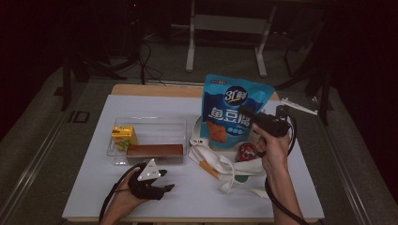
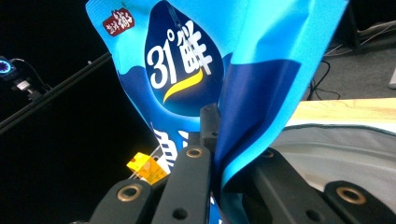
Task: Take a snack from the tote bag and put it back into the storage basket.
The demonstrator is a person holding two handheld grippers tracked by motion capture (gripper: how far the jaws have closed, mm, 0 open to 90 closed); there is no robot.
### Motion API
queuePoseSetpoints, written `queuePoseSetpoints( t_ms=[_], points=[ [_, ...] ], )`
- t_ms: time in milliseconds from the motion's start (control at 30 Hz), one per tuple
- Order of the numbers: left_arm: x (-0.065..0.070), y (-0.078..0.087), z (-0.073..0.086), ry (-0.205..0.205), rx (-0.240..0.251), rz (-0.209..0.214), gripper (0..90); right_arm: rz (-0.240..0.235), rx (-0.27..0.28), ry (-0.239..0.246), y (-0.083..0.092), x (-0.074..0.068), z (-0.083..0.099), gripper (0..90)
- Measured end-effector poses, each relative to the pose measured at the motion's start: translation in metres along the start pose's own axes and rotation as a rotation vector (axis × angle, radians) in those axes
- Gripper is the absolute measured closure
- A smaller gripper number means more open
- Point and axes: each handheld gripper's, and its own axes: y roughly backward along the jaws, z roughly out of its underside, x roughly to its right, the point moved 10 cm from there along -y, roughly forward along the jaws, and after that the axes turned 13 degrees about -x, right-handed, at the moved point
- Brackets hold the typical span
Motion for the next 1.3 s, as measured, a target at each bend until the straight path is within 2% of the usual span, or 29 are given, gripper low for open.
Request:
queuePoseSetpoints(
  t_ms=[400,767,1067,1300],
  points=[
    [0.001,-0.001,0.000,-0.004,-0.003,0.000,40.4,-0.047,0.013,0.018,0.005,-0.016,-0.005,90.0],
    [0.001,-0.001,0.000,-0.005,-0.003,0.001,40.4,-0.083,0.006,0.032,0.000,-0.031,-0.007,90.0],
    [0.001,-0.001,0.000,-0.006,-0.001,0.003,40.3,-0.114,-0.006,0.037,-0.011,-0.045,-0.007,90.0],
    [0.002,-0.001,-0.001,-0.004,0.004,0.003,40.3,-0.130,-0.023,0.035,-0.027,-0.053,-0.004,90.0]
  ],
)
